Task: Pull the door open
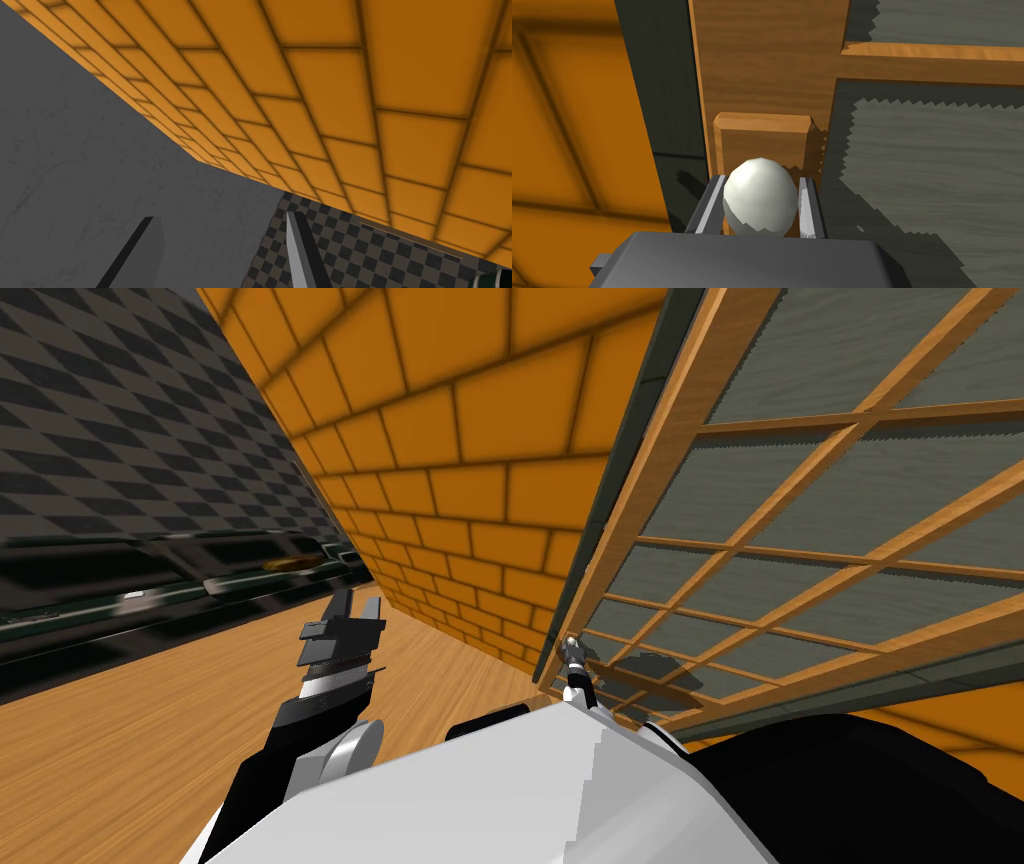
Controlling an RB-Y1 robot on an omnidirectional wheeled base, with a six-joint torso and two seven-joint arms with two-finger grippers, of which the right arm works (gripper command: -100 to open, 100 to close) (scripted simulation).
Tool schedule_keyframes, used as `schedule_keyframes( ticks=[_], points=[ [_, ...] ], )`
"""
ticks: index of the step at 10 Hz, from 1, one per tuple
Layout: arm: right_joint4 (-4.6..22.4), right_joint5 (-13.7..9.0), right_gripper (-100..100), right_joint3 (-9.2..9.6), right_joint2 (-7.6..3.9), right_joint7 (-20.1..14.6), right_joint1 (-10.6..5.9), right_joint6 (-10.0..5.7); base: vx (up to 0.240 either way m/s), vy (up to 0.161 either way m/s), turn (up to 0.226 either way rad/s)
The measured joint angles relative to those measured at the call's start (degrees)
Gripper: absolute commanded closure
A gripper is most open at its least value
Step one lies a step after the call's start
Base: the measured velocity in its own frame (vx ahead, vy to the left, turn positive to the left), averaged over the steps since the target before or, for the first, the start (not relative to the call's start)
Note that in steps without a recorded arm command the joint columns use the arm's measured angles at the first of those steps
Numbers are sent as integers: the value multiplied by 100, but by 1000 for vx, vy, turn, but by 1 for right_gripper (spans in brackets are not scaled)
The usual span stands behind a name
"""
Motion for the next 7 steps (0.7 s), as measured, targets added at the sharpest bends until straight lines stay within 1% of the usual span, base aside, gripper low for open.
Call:
schedule_keyframes(
  ticks=[3, 4, 5, 7],
  points=[
    [1, 4, 100, 7, 5, 7, 3, 15, -3, 0, 1],
    [1, 3, 100, 7, 6, 6, 4, 14, -113, 10, 48],
    [24, 31, 100, 51, -26, -45, -19, -9, -186, 4, 65],
    [-35, 80, 100, 143, -59, -109, 2, 0, -214, 8, 61]
  ],
)
